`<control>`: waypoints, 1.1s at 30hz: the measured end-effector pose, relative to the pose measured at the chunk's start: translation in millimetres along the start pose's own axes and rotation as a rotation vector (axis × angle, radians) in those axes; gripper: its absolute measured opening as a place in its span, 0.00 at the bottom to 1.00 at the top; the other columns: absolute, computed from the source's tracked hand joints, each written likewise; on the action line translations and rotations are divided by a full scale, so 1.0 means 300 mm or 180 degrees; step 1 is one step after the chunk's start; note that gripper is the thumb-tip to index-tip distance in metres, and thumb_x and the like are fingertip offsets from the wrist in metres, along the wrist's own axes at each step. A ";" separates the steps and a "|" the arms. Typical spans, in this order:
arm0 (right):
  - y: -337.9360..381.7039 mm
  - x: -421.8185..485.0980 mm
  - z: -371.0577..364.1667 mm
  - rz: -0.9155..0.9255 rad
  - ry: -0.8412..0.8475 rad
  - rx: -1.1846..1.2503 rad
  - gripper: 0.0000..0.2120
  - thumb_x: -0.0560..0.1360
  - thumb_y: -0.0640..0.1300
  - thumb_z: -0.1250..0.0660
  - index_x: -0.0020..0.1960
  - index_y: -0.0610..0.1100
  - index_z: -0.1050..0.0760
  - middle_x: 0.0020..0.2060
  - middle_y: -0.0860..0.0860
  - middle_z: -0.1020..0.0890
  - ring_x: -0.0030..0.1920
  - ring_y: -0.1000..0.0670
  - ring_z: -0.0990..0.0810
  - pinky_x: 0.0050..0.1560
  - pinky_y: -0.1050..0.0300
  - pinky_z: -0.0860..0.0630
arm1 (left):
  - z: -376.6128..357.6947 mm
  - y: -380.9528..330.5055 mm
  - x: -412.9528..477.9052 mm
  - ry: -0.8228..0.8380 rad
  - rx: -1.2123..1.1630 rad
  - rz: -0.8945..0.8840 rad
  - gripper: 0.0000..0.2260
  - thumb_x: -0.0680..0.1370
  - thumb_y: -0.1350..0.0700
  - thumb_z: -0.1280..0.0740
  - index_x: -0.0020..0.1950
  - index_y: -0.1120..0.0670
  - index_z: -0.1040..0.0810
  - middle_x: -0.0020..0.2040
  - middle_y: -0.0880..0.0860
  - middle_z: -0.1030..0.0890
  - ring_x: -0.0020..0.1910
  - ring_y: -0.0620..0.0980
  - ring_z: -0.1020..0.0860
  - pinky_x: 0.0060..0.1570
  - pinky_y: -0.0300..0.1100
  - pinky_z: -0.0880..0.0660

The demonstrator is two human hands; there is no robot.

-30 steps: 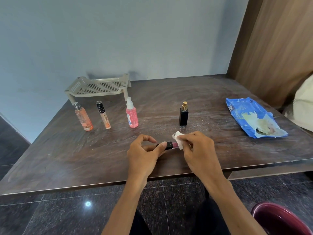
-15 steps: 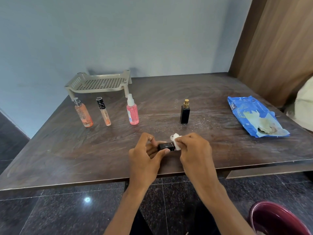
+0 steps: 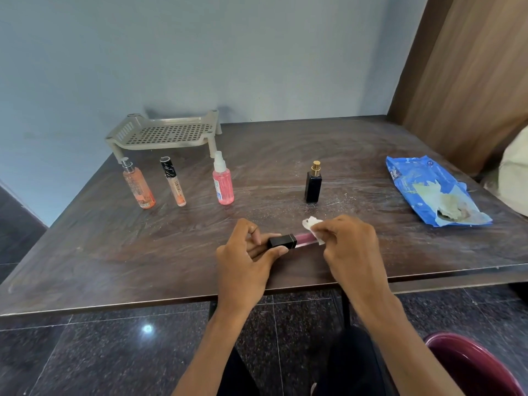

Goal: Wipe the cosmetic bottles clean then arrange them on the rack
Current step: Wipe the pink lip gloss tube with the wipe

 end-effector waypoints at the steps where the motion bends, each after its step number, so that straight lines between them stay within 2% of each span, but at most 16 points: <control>1: 0.010 0.003 0.004 -0.0003 0.0039 -0.0093 0.05 0.75 0.38 0.30 0.44 0.43 0.15 0.36 0.47 0.19 0.36 0.47 0.21 0.38 0.48 0.23 | 0.000 -0.001 -0.001 -0.0001 0.0011 0.0006 0.20 0.70 0.60 0.21 0.42 0.51 0.34 0.44 0.47 0.13 0.45 0.38 0.15 0.43 0.32 0.21; 4: 0.100 -0.019 -0.023 0.0107 0.0283 -0.0097 0.07 0.74 0.37 0.29 0.46 0.47 0.15 0.38 0.49 0.17 0.36 0.51 0.22 0.35 0.61 0.27 | -0.001 -0.003 -0.002 0.0013 0.0023 0.0017 0.19 0.70 0.60 0.20 0.42 0.53 0.32 0.42 0.49 0.13 0.44 0.38 0.15 0.41 0.31 0.21; 8: 0.226 -0.070 -0.085 0.0604 0.0410 -0.0060 0.14 0.64 0.26 0.30 0.40 0.44 0.17 0.33 0.49 0.21 0.36 0.50 0.27 0.29 0.66 0.42 | 0.007 -0.011 -0.007 -0.0066 0.0134 -0.0129 0.19 0.71 0.65 0.23 0.39 0.51 0.33 0.33 0.50 0.18 0.34 0.35 0.18 0.35 0.27 0.26; 9: 0.224 -0.075 -0.090 0.0646 0.0359 0.0024 0.17 0.62 0.25 0.30 0.41 0.44 0.16 0.33 0.49 0.20 0.36 0.49 0.28 0.29 0.66 0.40 | 0.009 -0.011 -0.007 -0.0088 0.0150 -0.0132 0.19 0.71 0.65 0.23 0.39 0.51 0.33 0.33 0.50 0.18 0.33 0.36 0.19 0.34 0.27 0.26; 10: 0.213 -0.075 -0.091 0.0673 0.0332 0.0077 0.20 0.61 0.24 0.30 0.43 0.45 0.15 0.34 0.49 0.19 0.37 0.48 0.26 0.30 0.63 0.35 | 0.009 -0.008 -0.006 -0.0085 0.0136 -0.0098 0.19 0.71 0.64 0.23 0.40 0.51 0.33 0.34 0.51 0.17 0.34 0.37 0.18 0.34 0.28 0.25; 12: 0.184 -0.073 -0.087 0.0705 0.0278 0.0068 0.21 0.60 0.22 0.29 0.44 0.44 0.15 0.36 0.49 0.18 0.40 0.46 0.23 0.31 0.54 0.24 | 0.003 0.000 -0.005 -0.0023 0.0035 0.0016 0.19 0.71 0.62 0.22 0.41 0.52 0.33 0.36 0.52 0.15 0.37 0.41 0.15 0.37 0.32 0.22; 14: 0.158 -0.072 -0.072 0.0672 0.0244 0.0034 0.21 0.60 0.22 0.28 0.44 0.43 0.15 0.38 0.50 0.17 0.42 0.45 0.22 0.33 0.49 0.21 | -0.004 0.007 -0.001 0.0042 -0.0027 0.0086 0.20 0.70 0.62 0.21 0.41 0.50 0.33 0.39 0.52 0.14 0.41 0.41 0.14 0.40 0.35 0.19; 18: 0.054 -0.034 -0.024 0.0213 0.0125 -0.0170 0.19 0.65 0.23 0.31 0.48 0.43 0.15 0.42 0.49 0.16 0.45 0.47 0.21 0.42 0.51 0.21 | -0.002 0.010 0.002 0.0062 0.0026 0.0136 0.21 0.69 0.60 0.20 0.41 0.51 0.34 0.43 0.47 0.13 0.45 0.39 0.15 0.46 0.40 0.19; 20: 0.017 -0.008 -0.004 0.0101 0.0068 -0.0326 0.20 0.66 0.24 0.31 0.50 0.43 0.15 0.41 0.47 0.16 0.41 0.45 0.19 0.40 0.52 0.21 | -0.002 0.013 0.001 0.0041 0.0048 0.0145 0.21 0.69 0.60 0.20 0.42 0.51 0.34 0.45 0.47 0.13 0.45 0.39 0.15 0.47 0.43 0.18; 22: 0.015 0.001 0.000 0.0046 0.0065 -0.0374 0.20 0.66 0.24 0.30 0.51 0.43 0.16 0.40 0.47 0.16 0.39 0.46 0.19 0.37 0.59 0.26 | -0.003 0.012 0.000 0.0027 0.0051 0.0129 0.20 0.70 0.60 0.20 0.42 0.51 0.34 0.45 0.48 0.13 0.46 0.39 0.15 0.48 0.44 0.18; 25: 0.073 -0.020 -0.021 0.0111 0.0162 -0.0379 0.15 0.70 0.28 0.30 0.51 0.43 0.15 0.40 0.47 0.17 0.38 0.50 0.23 0.35 0.67 0.35 | -0.003 0.010 -0.001 0.0035 0.0093 0.0138 0.20 0.70 0.59 0.20 0.41 0.52 0.33 0.44 0.48 0.13 0.45 0.38 0.15 0.46 0.41 0.18; 28: 0.174 -0.064 -0.072 0.0380 0.0305 -0.0161 0.14 0.69 0.29 0.29 0.47 0.44 0.15 0.39 0.48 0.18 0.40 0.51 0.26 0.33 0.68 0.41 | -0.002 0.005 -0.003 0.0011 0.0136 0.0074 0.19 0.70 0.61 0.21 0.40 0.52 0.33 0.36 0.51 0.16 0.39 0.39 0.15 0.38 0.35 0.20; 30: 0.219 -0.093 -0.102 0.0492 0.0357 -0.0036 0.16 0.64 0.26 0.28 0.45 0.44 0.15 0.37 0.49 0.20 0.40 0.52 0.29 0.33 0.66 0.38 | 0.006 0.000 -0.004 -0.0076 0.0220 -0.0040 0.19 0.71 0.64 0.22 0.38 0.51 0.33 0.32 0.51 0.18 0.35 0.40 0.17 0.34 0.30 0.24; 31: 0.223 -0.098 -0.109 0.0518 0.0345 0.0016 0.17 0.63 0.26 0.28 0.45 0.44 0.15 0.37 0.49 0.19 0.40 0.51 0.28 0.33 0.63 0.34 | 0.010 0.001 -0.004 -0.0096 0.0218 -0.0047 0.19 0.71 0.64 0.22 0.38 0.51 0.33 0.33 0.52 0.18 0.35 0.41 0.16 0.34 0.30 0.24; 33: 0.196 -0.087 -0.110 0.0498 0.0327 0.0086 0.18 0.65 0.25 0.30 0.47 0.43 0.15 0.39 0.48 0.18 0.43 0.47 0.23 0.35 0.55 0.26 | 0.011 0.017 -0.001 -0.0055 0.0143 0.0047 0.19 0.71 0.61 0.21 0.39 0.51 0.33 0.37 0.53 0.15 0.38 0.43 0.15 0.37 0.37 0.20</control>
Point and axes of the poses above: each hand's wrist, its own x-axis towards the middle knuckle, its own z-axis out of the back of the hand, y = z × x, the point moved 5 cm from there along x, towards the middle knuckle
